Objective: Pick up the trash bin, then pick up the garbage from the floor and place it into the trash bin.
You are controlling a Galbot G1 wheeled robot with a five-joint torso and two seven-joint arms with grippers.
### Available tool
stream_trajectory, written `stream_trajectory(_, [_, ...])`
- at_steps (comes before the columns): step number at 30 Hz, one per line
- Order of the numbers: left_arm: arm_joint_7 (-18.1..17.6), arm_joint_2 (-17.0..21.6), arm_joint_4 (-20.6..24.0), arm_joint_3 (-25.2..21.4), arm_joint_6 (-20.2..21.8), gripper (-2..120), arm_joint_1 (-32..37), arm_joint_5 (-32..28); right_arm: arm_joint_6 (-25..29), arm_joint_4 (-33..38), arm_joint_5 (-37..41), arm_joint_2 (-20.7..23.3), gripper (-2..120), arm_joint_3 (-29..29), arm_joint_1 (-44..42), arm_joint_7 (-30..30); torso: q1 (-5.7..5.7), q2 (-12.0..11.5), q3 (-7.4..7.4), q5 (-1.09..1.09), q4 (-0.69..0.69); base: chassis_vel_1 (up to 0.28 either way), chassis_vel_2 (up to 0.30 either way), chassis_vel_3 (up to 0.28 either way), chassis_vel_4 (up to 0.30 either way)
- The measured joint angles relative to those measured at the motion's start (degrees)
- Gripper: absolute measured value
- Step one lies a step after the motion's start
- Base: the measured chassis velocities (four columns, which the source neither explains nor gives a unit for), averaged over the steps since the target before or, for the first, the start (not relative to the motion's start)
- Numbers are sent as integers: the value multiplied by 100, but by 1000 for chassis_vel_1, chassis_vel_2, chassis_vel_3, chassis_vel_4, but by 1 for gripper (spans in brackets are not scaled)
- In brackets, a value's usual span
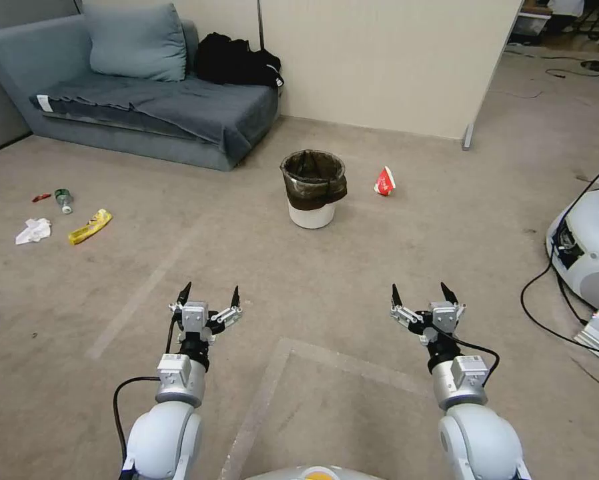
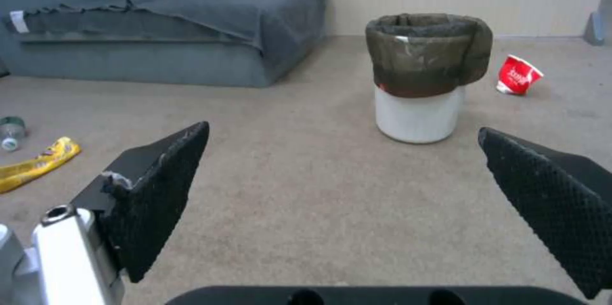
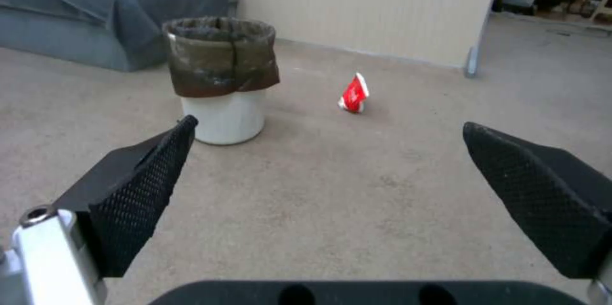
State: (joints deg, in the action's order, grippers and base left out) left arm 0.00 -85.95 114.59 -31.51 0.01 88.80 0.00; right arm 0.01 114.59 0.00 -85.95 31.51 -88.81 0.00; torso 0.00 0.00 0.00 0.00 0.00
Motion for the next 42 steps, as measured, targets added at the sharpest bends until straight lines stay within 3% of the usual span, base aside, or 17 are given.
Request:
stream_trajectory(17, [-74, -6, 177, 27, 96, 100, 77, 62, -41, 151, -22, -29, 100, -28, -92, 9, 0, -1, 0, 0, 0, 0, 0, 0, 0])
stream_trajectory(23, [-588, -109, 1296, 289, 829, 100, 619, 518, -368, 1255, -239, -273, 100, -243, -725, 172, 0, 0, 0, 0, 0, 0, 0, 0, 0])
stream_trajectory(24, [-588, -109, 1296, 289, 829, 100, 619, 518, -368, 1255, -239, -273, 100, -243, -725, 172, 0, 0, 0, 0, 0, 0, 0, 0, 0])
stream_trajectory(33, [-1221, -279, 2731, 789, 1830, 100, 1386, 1121, -820, 2784, -535, -603, 100, -544, -1601, 401, -1, 0, -1, 0, 0, 0, 0, 0, 0])
stream_trajectory(42, [-1221, -300, 2755, 887, 1863, 100, 1442, 1192, -862, 2890, -560, -617, 100, -563, -1666, 422, -1, 0, 0, 0, 0, 0, 0, 0, 0])
